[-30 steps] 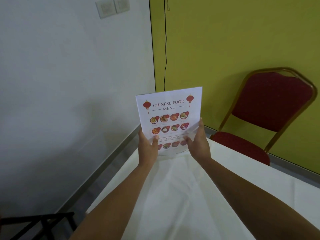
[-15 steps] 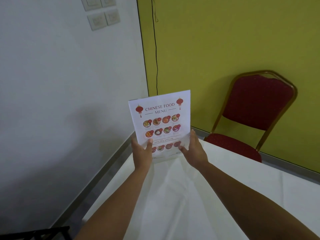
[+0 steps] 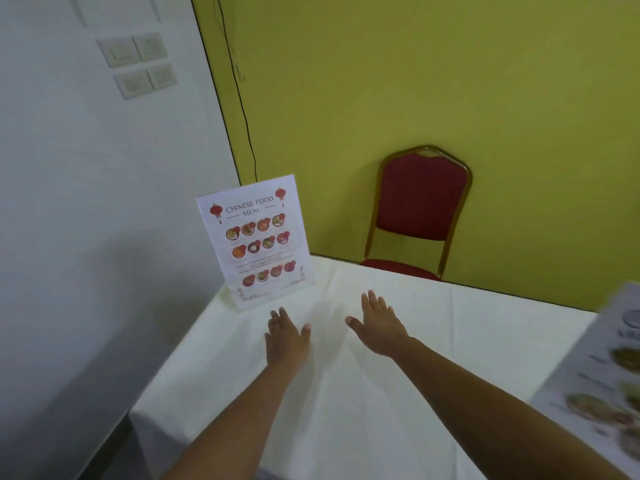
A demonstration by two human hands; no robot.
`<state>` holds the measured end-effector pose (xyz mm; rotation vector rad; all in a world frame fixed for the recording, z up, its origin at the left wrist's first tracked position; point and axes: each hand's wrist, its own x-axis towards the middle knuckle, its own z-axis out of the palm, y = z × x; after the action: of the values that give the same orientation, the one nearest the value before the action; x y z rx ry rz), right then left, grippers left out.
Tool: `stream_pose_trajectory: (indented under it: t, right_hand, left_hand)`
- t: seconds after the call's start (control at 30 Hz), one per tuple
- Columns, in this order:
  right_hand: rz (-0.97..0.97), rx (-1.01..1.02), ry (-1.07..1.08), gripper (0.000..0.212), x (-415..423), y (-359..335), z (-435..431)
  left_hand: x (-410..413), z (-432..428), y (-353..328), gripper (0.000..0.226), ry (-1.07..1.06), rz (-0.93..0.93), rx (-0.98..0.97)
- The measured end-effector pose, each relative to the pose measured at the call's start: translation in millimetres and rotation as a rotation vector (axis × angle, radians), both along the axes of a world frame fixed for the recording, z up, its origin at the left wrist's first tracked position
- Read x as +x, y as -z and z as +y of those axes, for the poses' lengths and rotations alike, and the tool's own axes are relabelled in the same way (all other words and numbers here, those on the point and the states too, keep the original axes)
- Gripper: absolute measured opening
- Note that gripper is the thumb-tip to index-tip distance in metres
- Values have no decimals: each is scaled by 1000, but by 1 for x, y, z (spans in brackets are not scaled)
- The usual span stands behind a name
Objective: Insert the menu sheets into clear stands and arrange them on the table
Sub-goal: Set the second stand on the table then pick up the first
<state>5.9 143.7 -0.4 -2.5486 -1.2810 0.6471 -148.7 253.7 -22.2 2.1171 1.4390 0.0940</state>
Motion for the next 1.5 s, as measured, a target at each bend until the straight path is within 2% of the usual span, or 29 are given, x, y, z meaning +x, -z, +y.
stream_pose_trajectory:
  t: [0.2,0.6,0.87,0.97,1.07,1.23,1.3,1.4,1.5]
  right_hand:
    - [32,38,141,73,-11,-3,-113]
    - [52,54,519,72,-3,10,-309]
    - [113,279,866,69,13,25,-393]
    - [128,303,996,69,24,27,-413]
    - [116,353,1109,79,43,17,-421]
    - [94,482,1182,94,78,1,-417]
    - [96,557,1157,84,90,4,-414]
    - [97,663,1149,51,95,7,-406]
    - [59,708,1180,43,99,14,-400]
  left_hand:
    - [29,-96,-11,73,246,44,2]
    - [96,-253,-23,70,559,-1,-35]
    - [147,-295,-29,77,716,-160,-101]
    - [164,-305,-29,88,718,-269,-154]
    - [183,-311,-27,96,665,-364,-227]
    - [208,-322,-21,94,575,-524,-418]
    - [213,-326,-16,94,543,-582,-477]
    - [218,-329,-12,87,502,-641,-469]
    - [231,-327,-16,71,505,-665,-418]
